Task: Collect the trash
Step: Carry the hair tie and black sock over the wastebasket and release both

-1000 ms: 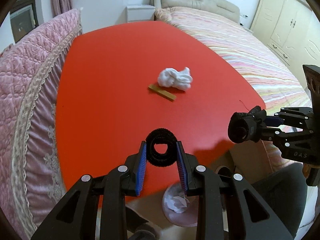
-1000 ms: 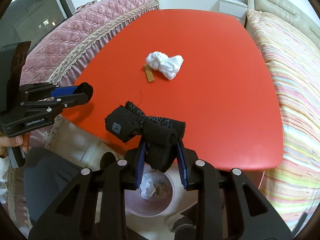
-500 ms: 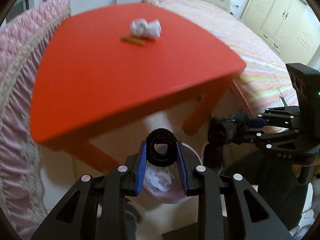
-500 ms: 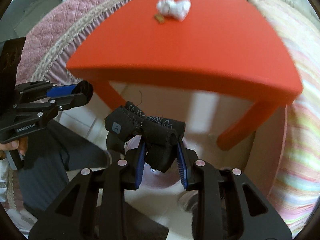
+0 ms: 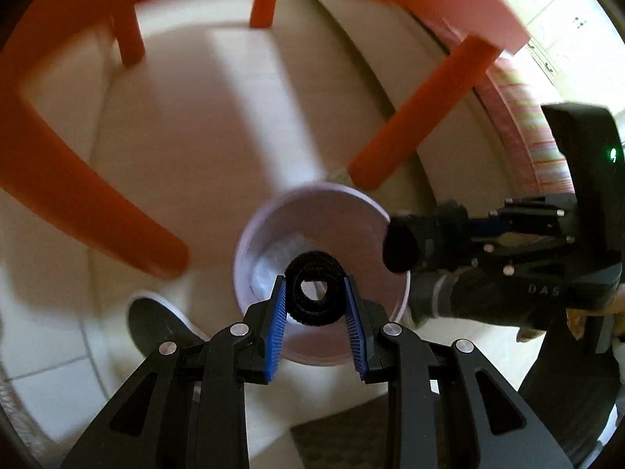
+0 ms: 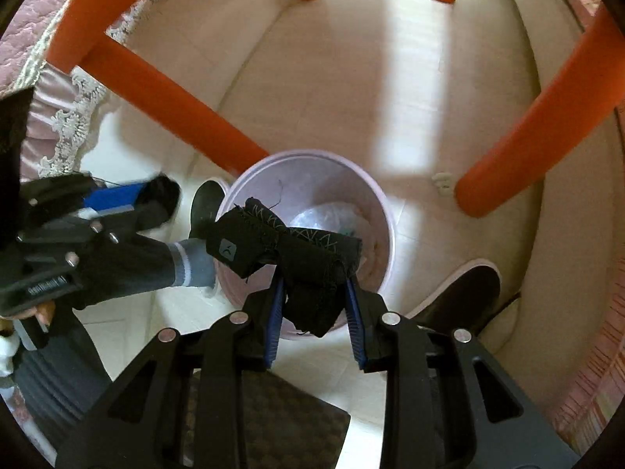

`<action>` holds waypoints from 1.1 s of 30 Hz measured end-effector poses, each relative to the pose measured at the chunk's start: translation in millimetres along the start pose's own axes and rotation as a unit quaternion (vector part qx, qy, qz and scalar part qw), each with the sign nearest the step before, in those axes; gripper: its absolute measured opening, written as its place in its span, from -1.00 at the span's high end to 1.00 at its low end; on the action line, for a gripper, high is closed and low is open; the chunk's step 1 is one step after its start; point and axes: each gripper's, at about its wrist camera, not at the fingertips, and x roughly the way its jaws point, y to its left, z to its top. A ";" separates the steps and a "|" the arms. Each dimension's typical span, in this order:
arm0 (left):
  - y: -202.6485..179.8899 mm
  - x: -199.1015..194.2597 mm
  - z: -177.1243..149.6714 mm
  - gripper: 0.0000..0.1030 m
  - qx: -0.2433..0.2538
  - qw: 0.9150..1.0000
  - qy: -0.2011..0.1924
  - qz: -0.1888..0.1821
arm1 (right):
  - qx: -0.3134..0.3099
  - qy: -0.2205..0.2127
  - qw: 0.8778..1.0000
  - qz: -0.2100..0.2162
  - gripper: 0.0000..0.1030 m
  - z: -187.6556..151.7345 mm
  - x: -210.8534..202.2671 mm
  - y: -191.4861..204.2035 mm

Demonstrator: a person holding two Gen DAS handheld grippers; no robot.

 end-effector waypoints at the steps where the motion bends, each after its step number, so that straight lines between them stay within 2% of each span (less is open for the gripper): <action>1: 1.0 4.7 -2.0 0.45 -0.001 1.000 0.006 0.001 | 0.002 0.003 1.000 0.001 0.44 -0.1 2.3 -0.5; 10: 8.8 1.9 -3.5 0.45 -0.021 0.999 0.016 -0.017 | 0.009 0.017 1.000 0.013 0.44 1.7 10.7 -2.8; 17: 13.1 0.8 -1.4 0.44 -0.033 0.999 0.009 -0.024 | 0.005 0.022 0.999 0.024 0.44 0.0 12.4 0.6; 23: 16.9 0.3 5.0 0.44 -0.054 0.997 0.000 -0.049 | -0.003 0.032 0.999 0.038 0.44 -2.0 14.9 4.8; 26: 18.1 0.5 8.3 0.38 -0.064 0.996 -0.002 -0.059 | -0.004 0.037 0.998 0.043 0.38 -2.4 16.9 6.0; 27: 19.3 0.2 9.4 0.37 -0.069 0.996 -0.006 -0.063 | -0.003 0.038 0.998 0.043 0.29 -2.4 17.7 5.4; 28: 20.2 0.3 10.6 0.21 -0.073 0.995 -0.008 -0.063 | -0.002 0.039 0.998 0.045 0.18 -2.6 18.7 5.0; 29: 21.3 0.2 10.9 -0.08 -0.077 0.995 -0.010 -0.063 | -0.001 0.039 0.998 0.046 -0.16 -2.4 19.2 5.2; 30: 22.8 0.3 10.7 -0.26 -0.082 0.994 -0.014 -0.066 | 0.000 0.036 0.998 0.044 -0.45 -2.6 19.0 5.3; 32: 24.8 -2.0 11.2 -0.67 -0.093 0.993 -0.028 -0.068 | 0.005 0.032 0.999 0.043 -0.59 -2.5 17.5 3.3; 33: 25.7 -3.0 11.7 -0.73 -0.095 0.993 -0.033 -0.069 | 0.008 0.031 0.999 0.042 -0.67 -2.1 17.3 1.7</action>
